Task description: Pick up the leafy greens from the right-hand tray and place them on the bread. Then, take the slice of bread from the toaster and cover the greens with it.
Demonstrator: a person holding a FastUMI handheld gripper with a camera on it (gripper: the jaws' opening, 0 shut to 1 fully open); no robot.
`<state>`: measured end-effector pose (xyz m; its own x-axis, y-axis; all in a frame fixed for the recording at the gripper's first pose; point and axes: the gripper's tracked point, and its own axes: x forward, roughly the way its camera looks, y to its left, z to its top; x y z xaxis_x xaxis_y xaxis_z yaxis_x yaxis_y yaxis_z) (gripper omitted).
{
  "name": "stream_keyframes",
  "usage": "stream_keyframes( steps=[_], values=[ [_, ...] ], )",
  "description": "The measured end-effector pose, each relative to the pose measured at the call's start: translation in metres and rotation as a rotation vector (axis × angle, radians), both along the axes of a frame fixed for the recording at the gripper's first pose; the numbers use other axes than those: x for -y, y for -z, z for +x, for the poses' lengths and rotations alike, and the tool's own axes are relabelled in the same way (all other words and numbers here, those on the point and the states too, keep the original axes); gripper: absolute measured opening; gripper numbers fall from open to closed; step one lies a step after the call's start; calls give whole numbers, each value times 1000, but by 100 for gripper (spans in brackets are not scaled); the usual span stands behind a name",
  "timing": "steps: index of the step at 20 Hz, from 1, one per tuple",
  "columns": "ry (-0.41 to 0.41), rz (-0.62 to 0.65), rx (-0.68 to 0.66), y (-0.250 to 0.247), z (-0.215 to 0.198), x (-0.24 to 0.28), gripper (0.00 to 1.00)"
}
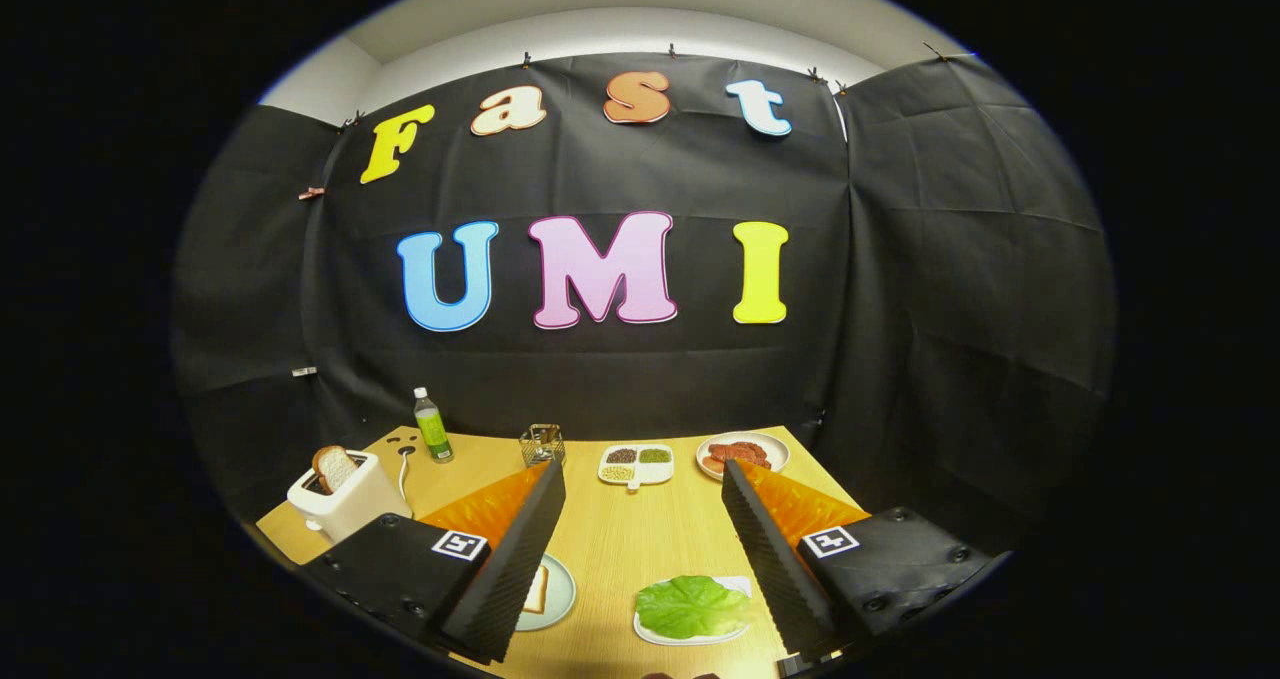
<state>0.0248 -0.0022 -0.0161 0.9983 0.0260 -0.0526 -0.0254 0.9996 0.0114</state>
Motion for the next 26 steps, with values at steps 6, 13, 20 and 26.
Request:
stream_keyframes(
  steps=[6,13,20,26],
  values=[
    [-17,5,-40,12,10,0,98],
    [-35,12,-146,44,22,3,98],
    [-5,23,-311,98,40,30,98],
    [-18,13,-483,160,50,41,99]
  ],
)
